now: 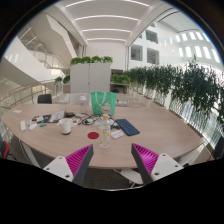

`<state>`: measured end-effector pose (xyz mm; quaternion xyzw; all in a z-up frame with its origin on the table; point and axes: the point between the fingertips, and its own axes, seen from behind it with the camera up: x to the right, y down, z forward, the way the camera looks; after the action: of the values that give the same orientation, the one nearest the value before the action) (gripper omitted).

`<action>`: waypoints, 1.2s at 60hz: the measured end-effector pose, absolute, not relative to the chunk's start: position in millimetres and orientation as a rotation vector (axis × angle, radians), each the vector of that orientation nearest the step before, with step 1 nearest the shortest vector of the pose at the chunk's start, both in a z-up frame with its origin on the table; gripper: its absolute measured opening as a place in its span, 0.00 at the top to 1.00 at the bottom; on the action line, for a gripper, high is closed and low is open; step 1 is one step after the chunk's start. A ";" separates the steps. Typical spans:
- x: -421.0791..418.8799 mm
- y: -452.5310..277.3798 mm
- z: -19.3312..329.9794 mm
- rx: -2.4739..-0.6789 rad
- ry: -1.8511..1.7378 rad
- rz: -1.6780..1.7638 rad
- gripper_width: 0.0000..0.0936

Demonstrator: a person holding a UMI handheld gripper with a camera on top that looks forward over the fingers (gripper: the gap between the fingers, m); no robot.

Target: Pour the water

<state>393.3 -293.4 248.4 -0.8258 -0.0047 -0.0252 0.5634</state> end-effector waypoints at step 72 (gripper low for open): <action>363.3 70.0 170.5 -1.800 0.067 -0.189 0.63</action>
<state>363.3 70.0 170.5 -0.7819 0.0290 -0.0821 0.6172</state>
